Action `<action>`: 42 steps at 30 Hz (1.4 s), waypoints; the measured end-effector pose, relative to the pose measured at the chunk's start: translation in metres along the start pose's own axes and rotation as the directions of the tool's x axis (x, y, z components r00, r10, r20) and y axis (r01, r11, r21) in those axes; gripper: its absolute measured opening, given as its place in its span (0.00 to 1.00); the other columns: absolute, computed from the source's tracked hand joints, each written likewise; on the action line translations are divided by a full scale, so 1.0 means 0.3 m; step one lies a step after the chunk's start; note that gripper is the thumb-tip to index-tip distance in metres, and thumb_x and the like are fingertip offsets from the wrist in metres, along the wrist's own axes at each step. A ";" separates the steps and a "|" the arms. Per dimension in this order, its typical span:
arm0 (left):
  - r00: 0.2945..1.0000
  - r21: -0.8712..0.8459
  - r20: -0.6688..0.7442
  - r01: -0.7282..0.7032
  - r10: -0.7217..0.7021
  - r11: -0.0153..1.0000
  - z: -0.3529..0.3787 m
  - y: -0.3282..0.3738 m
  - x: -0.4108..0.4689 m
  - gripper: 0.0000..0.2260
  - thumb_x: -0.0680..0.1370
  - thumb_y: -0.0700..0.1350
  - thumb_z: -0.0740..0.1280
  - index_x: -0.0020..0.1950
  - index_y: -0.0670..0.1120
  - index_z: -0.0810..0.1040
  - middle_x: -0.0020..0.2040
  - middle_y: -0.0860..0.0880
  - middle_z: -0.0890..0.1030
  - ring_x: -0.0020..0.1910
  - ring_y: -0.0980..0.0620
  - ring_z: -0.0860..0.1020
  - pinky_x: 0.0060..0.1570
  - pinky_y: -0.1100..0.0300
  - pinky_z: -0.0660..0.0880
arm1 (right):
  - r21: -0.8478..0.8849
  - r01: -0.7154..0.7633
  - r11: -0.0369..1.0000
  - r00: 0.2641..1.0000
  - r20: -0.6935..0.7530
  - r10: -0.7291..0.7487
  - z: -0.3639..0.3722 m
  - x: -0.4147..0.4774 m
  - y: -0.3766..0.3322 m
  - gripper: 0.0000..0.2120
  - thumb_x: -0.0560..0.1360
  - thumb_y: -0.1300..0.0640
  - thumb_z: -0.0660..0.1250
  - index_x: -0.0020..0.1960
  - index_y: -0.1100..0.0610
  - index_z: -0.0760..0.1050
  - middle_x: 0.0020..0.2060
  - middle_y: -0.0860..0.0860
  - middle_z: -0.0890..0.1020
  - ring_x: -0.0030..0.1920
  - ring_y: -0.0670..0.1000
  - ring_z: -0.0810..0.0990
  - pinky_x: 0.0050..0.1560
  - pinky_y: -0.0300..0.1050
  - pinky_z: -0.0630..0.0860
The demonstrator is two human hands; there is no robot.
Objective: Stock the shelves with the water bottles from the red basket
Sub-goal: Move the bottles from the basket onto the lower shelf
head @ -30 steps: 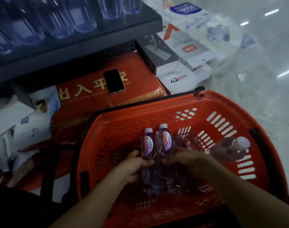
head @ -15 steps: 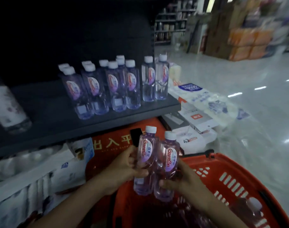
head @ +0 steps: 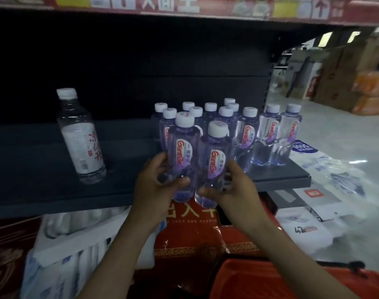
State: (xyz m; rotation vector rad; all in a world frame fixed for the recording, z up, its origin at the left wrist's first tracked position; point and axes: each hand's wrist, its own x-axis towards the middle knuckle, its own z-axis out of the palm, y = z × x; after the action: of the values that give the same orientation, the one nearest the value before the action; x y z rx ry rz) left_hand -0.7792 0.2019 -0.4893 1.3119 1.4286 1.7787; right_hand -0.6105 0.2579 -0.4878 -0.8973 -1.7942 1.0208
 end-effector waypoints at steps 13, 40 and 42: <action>0.985 0.103 -0.174 -0.001 0.019 0.995 -0.017 -0.130 0.116 0.24 0.66 0.47 0.73 0.62 0.54 0.77 0.59 0.49 0.80 0.58 0.52 0.80 0.56 0.44 0.78 | -0.057 0.047 0.997 0.995 -0.085 -0.052 0.155 0.185 0.083 0.28 0.71 0.65 0.76 0.67 0.52 0.70 0.55 0.41 0.81 0.53 0.33 0.78 0.52 0.31 0.78; 0.991 0.575 -0.134 0.081 -0.004 0.814 -0.022 -0.187 0.169 0.33 0.75 0.39 0.71 0.75 0.55 0.61 0.65 0.51 0.75 0.64 0.52 0.75 0.64 0.50 0.74 | -0.371 0.007 0.928 0.999 -0.046 -0.026 0.167 0.232 0.163 0.29 0.75 0.59 0.71 0.72 0.53 0.63 0.57 0.53 0.83 0.56 0.53 0.82 0.56 0.52 0.80; 0.993 0.595 -0.121 0.085 -0.015 0.800 -0.024 -0.189 0.173 0.34 0.76 0.40 0.70 0.77 0.55 0.57 0.68 0.50 0.73 0.65 0.50 0.74 0.65 0.50 0.72 | -0.393 0.013 0.920 0.999 -0.037 -0.030 0.168 0.235 0.166 0.30 0.76 0.58 0.71 0.73 0.53 0.62 0.58 0.54 0.83 0.56 0.54 0.82 0.55 0.54 0.80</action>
State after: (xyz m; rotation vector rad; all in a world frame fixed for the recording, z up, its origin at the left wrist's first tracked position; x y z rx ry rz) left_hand -0.8168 0.2603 -0.5231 1.4594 2.1912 1.4205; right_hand -0.6744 0.3255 -0.5245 -1.1277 -2.0053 0.6276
